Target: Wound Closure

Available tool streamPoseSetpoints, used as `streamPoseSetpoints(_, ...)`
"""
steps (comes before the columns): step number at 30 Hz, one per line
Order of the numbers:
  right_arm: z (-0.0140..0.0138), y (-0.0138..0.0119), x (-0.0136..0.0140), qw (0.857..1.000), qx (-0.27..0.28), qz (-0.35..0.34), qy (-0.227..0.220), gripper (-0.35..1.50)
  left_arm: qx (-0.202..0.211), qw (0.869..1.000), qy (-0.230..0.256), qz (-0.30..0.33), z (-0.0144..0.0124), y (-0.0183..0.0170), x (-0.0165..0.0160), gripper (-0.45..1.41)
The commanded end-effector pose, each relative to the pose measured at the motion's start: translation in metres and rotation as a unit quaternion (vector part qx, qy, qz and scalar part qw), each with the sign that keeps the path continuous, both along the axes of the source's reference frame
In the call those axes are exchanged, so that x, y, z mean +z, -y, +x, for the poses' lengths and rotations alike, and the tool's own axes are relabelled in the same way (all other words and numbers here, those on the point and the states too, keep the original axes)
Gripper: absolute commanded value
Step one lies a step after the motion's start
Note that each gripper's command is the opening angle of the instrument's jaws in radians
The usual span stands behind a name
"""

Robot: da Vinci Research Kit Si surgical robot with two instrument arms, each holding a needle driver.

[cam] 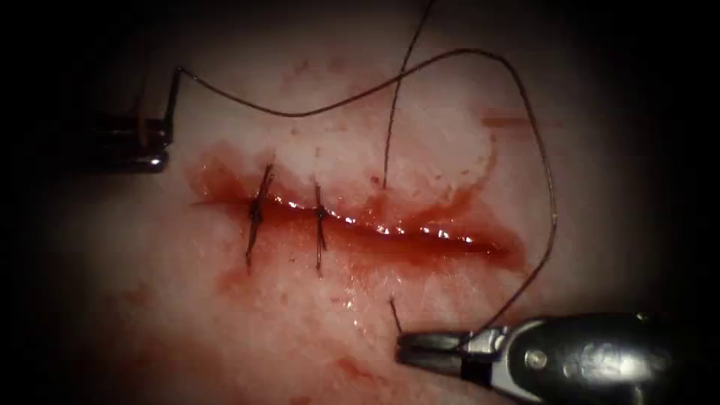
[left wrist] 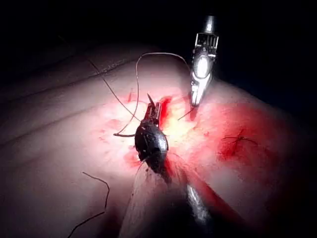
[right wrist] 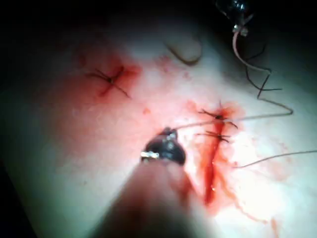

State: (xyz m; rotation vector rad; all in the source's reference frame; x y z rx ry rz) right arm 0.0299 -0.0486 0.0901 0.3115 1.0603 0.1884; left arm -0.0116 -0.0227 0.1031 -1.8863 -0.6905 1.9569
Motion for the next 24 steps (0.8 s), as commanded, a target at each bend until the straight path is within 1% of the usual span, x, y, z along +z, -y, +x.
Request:
streamPoseSetpoints(1, 0.0011, 0.0008, -0.0011, 1.0, -0.009, 0.005, -0.007, -0.35, 0.006, 1.0, 0.001, -0.001, -0.0007, 0.0004, 0.0006, -0.45)
streamPoseSetpoints(5, 0.0018, 0.0014, -0.0028, 1.0, -0.023, 0.012, -0.016, -0.35, 0.02, 1.0, 0.004, -0.002, -0.001, 0.0009, 0.0004, -0.45)
streamPoseSetpoints(13, 0.002, 0.0025, -0.0039, 0.998, -0.057, 0.02, -0.017, -0.35, 0.046, 0.999, 0.008, -0.005, -0.0015, 0.0017, -0.0001, -0.45)
streamPoseSetpoints(18, 0.0022, 0.0035, -0.0051, 0.995, -0.092, 0.025, -0.039, -0.35, 0.055, 0.998, 0.009, -0.008, -0.0016, 0.002, -0.0001, -0.45)
streamPoseSetpoints(21, 0.0025, 0.0033, -0.0052, 0.994, -0.085, 0.021, -0.062, -0.35, 0.059, 0.998, 0.01, -0.009, -0.0015, 0.0021, 0.0, -0.45)
streamPoseSetpoints(23, 0.0024, 0.0032, -0.005, 0.994, -0.089, 0.016, -0.062, -0.35, 0.063, 0.998, 0.011, -0.009, -0.0015, 0.0022, 0.0001, -0.45)
streamPoseSetpoints(24, 0.0023, 0.0032, -0.0049, 0.995, -0.078, 0.009, -0.055, 0.15, 0.067, 0.998, 0.011, -0.01, -0.0014, 0.0023, 0.0001, -0.45)
